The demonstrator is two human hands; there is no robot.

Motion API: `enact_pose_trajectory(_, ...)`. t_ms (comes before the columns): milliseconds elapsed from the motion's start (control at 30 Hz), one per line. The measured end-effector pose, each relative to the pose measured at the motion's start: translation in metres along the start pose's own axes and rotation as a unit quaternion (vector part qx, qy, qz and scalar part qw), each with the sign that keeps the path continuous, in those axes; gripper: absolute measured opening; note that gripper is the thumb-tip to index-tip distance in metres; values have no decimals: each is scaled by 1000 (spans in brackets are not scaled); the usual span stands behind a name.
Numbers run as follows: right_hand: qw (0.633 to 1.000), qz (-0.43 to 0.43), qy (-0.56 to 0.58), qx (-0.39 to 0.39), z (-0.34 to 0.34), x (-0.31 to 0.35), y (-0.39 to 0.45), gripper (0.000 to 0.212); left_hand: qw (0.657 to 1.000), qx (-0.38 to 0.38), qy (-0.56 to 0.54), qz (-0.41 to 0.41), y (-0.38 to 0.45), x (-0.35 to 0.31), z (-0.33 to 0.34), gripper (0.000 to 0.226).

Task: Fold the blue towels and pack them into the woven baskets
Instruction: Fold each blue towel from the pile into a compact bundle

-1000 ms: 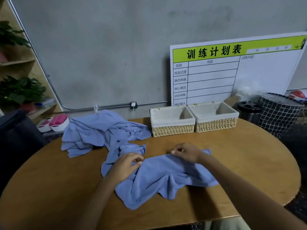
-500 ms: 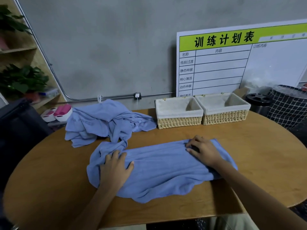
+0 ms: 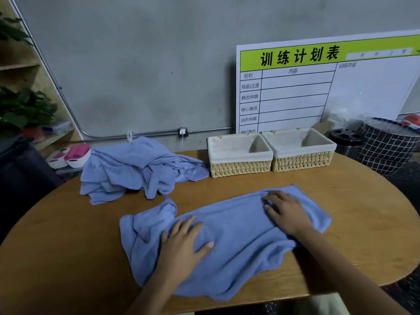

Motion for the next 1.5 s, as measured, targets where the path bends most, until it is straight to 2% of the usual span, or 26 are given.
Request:
enact_pose_trajectory(100, 999, 38, -36, -5, -6, -20, -1, 52, 998, -43, 1, -38, 9, 2, -11, 94)
enact_pose_trajectory(167, 998, 44, -41, -10, -6, -8, 1, 50, 1000, 6, 11, 15, 19, -28, 0, 89)
enact_pose_trajectory(233, 1000, -6, 11, -29, -6, 22, 5, 42, 996, 49, 17, 79, 28, -57, 9, 85)
enact_pose_trajectory(333, 993, -105, 59, 3, 9, 65, 2, 37, 997, 39, -3, 66, 45, -52, 3, 73)
enact_pose_trajectory(400, 993, -104, 33, 39, 22, 65, 1, 47, 997, 48, 10, 57, 47, -38, 7, 68)
enact_pose_trajectory(433, 995, -90, 22, 40, 23, 57, 2, 52, 999, 28, 5, 42, 46, -28, 5, 65)
enact_pose_trajectory(500, 998, -54, 4, 38, 20, 38, 4, 60, 995, -83, -47, -19, 41, 0, -12, 53)
enact_pose_trajectory(567, 998, -33, -14, 55, 17, 26, 6, 68, 981, -182, -39, -60, 28, 25, -26, 37)
enact_pose_trajectory(667, 996, -30, -33, 77, 17, 20, 8, 74, 978, -196, -3, -77, 16, 43, -30, 28)
enact_pose_trajectory(767, 995, -31, -39, 82, 17, 15, 13, 75, 974, -192, -35, -112, 18, 68, -40, 28)
enact_pose_trajectory(833, 996, -32, -40, 76, 15, 10, 15, 74, 978, -175, -2, -112, 19, 72, -40, 33)
enact_pose_trajectory(933, 996, -8, -59, 62, 7, -4, 20, 67, 988, -151, 8, -13, 13, 39, -34, 46)
enact_pose_trajectory(1000, 993, 38, -103, 53, 2, -15, 20, 50, 982, -177, -51, 29, 6, 25, -43, 42)
enact_pose_trajectory(1067, 989, 72, -130, 15, -4, -16, 20, 40, 966, -248, -74, 2, 3, 38, -58, 34)
enact_pose_trajectory(1133, 993, 42, -107, -13, -10, 6, 20, 44, 957, -279, -66, -43, 3, 60, -58, 34)
enact_pose_trajectory(1200, 998, -41, -34, -37, -10, 46, 22, 39, 966, -242, -37, -79, 10, 76, -46, 42)
enact_pose_trajectory(1267, 994, -105, 36, -2, 1, 89, 23, 33, 976, -198, 8, -88, 16, 78, -35, 45)
enact_pose_trajectory(1367, 988, -115, 72, 69, 34, 112, 20, 53, 978, -187, 27, -87, 11, 73, -36, 47)
enact_pose_trajectory(1500, 991, -91, 48, 85, 48, 99, 19, 64, 972, -215, -7, -96, -11, 77, -53, 54)
Point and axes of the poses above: each hand's wrist, its own y-axis towards the middle knuckle, its own z-axis out of the palm, x = y × z, the point moved 8 cm from there along y, towards the middle knuckle, and after that the axes turned 1 degree about -y, right-handed, at the moved point
